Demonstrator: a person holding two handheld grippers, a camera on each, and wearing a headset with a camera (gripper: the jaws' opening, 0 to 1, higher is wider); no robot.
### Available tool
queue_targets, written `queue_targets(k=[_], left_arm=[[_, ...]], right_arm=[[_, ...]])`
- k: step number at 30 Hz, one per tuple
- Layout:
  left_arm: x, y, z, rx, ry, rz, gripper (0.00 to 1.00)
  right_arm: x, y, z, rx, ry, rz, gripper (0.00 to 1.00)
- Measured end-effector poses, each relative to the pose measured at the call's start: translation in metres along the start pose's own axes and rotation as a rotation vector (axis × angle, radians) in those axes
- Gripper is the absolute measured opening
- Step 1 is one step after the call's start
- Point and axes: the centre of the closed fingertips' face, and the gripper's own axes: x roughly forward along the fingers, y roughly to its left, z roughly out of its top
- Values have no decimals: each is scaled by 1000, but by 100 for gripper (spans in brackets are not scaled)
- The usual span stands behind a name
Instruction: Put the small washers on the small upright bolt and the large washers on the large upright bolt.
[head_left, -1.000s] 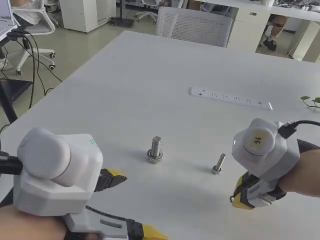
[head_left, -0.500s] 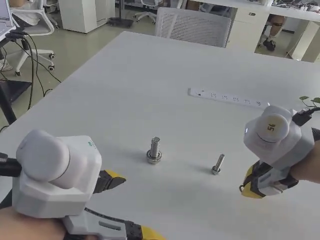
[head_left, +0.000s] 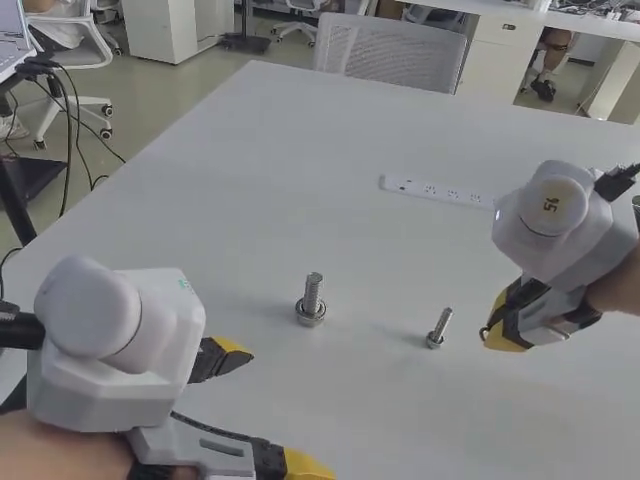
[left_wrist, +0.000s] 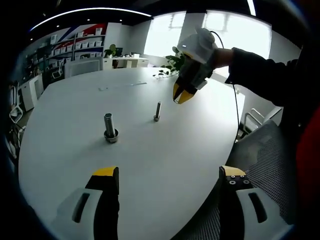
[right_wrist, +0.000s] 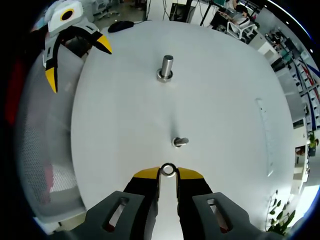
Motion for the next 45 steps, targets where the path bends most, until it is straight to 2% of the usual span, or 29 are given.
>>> queue_targets(k=[11, 26, 45], left_arm=[[0, 1, 0, -3, 2, 7, 82], [0, 4, -1, -13, 4, 17, 81], [-1, 5, -4, -26, 9, 23, 81]], right_arm=[[-6, -14, 21, -52, -15, -18, 13], [2, -24, 35, -94, -13, -9, 13], [21, -22, 29, -110, 26, 34, 13]])
